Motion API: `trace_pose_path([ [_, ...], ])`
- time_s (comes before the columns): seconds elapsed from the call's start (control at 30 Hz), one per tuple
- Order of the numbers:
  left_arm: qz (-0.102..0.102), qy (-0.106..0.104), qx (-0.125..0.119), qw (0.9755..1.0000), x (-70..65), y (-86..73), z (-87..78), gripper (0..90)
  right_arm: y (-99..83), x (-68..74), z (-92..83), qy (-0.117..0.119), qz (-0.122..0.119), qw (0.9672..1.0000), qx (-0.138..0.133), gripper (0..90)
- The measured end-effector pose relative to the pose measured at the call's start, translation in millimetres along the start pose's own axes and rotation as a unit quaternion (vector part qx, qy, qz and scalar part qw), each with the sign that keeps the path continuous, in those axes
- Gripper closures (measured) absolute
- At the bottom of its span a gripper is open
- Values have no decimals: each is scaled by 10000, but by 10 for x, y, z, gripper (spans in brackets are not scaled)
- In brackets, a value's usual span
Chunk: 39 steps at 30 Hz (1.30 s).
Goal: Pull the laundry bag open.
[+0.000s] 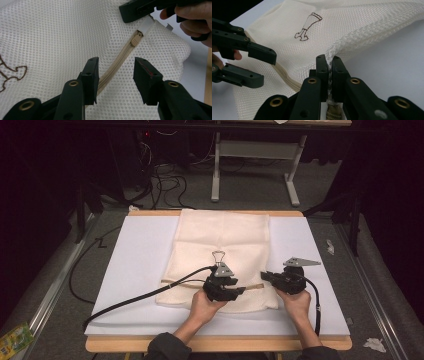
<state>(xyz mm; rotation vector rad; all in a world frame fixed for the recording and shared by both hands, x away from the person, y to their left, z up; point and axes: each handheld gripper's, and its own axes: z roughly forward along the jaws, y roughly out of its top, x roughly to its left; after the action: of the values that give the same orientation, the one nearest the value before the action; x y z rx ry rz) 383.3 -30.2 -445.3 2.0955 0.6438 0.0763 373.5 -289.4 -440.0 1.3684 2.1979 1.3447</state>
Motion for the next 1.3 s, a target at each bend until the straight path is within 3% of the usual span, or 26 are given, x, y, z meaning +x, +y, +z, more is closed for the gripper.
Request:
trace_pose_path([
  [0.43,92,-192,58,9998,-94,35,155,625,4,25,16,34,-12,10000,3,875],
  [0.87,8,-278,19,9996,-108,14,266,619,14,58,24,121,-44,9999,-37,876],
  [1.03,100,-193,-17,9998,-116,-9,297,636,26,85,38,175,-74,9998,-60,876],
  [1.2,96,-258,-91,9996,-129,-7,300,649,41,108,46,194,-109,9997,-52,876],
  [1.3,198,-254,-4,9995,-159,18,326,655,50,126,53,186,-136,9997,-43,876],
])
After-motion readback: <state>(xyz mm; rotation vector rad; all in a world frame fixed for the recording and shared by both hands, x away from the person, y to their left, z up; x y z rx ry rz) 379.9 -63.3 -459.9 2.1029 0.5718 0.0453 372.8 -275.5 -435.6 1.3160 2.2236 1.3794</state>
